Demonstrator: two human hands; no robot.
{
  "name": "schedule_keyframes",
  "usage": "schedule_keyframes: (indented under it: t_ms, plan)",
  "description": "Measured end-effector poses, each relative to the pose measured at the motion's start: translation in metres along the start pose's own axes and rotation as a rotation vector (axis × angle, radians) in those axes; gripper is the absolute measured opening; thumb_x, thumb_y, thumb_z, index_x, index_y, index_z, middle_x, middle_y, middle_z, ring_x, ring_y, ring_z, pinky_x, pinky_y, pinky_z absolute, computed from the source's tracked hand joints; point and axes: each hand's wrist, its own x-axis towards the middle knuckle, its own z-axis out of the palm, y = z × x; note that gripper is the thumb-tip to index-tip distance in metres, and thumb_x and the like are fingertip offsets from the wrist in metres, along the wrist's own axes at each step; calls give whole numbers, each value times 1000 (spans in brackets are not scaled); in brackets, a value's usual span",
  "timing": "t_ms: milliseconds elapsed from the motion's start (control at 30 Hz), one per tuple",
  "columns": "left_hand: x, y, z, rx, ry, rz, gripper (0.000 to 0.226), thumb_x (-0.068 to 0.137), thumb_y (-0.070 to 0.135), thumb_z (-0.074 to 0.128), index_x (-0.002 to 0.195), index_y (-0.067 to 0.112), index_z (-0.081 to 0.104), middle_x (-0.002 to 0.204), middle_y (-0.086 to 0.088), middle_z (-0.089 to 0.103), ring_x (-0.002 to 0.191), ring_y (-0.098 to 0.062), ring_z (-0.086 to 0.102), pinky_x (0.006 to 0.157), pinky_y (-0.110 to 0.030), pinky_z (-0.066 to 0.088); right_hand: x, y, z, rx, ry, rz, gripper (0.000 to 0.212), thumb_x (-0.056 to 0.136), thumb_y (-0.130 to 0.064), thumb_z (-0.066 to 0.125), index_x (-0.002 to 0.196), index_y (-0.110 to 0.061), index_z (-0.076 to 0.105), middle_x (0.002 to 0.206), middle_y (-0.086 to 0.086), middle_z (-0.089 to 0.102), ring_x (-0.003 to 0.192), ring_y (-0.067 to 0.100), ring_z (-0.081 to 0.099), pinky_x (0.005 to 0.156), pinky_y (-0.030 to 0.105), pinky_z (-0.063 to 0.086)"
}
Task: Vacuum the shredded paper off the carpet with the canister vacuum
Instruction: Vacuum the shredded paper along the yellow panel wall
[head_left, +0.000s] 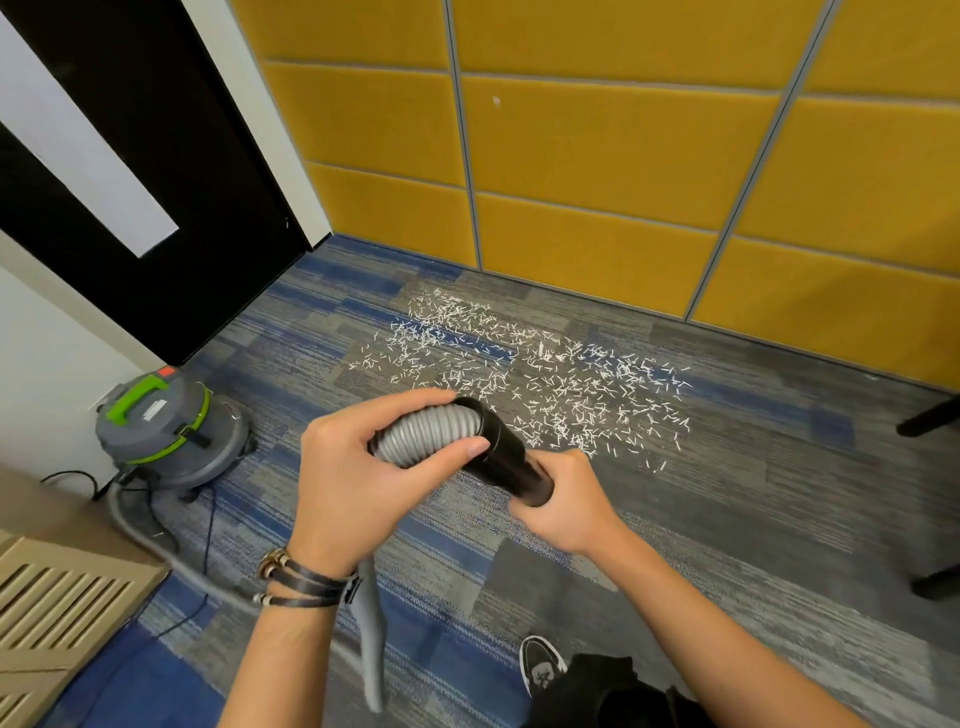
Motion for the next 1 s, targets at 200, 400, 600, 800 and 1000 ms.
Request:
schedule_keyframes:
  t_ms: [200,400,600,800,1000]
  plan:
    - [-1,-21,35,32,-106,-84,42,70,55,90,105,32,83,97,24,78,92,2,74,84,-15,56,15,42,-10,-80,-102,55,24,67,-14,65,58,-25,46,47,-6,47,43,11,42,47,28,33]
    - [6,-18,54,-15,-142,-76,43,71,54,93,108,34,82,99,24,78,93,0,75,83,-22,59,6,69,-26,-93,-66,56,19,62,-25,63,58,-24,44,47,-4,42,45,9,33,48,31,29]
    - [14,-25,45,54,-57,-74,43,74,58,88,108,33,82,100,23,78,94,0,75,86,-30,61,26,62,-19,-69,-99,11,24,63,-17,65,56,-24,44,46,-5,43,44,9,36,47,26,30]
    - [25,-15,30,48,12,-25,44,74,54,89,108,26,83,101,19,78,94,-3,76,85,-21,57,41,46,-14,26,-102,-25,35,63,-8,69,55,-30,42,47,-11,42,43,7,35,47,22,27]
    - [25,-25,24,50,8,-23,43,75,51,91,109,26,82,99,17,78,92,-4,76,85,-23,57,55,43,1,18,-95,-53,34,63,-7,69,57,-29,42,48,-9,40,44,10,33,47,30,29]
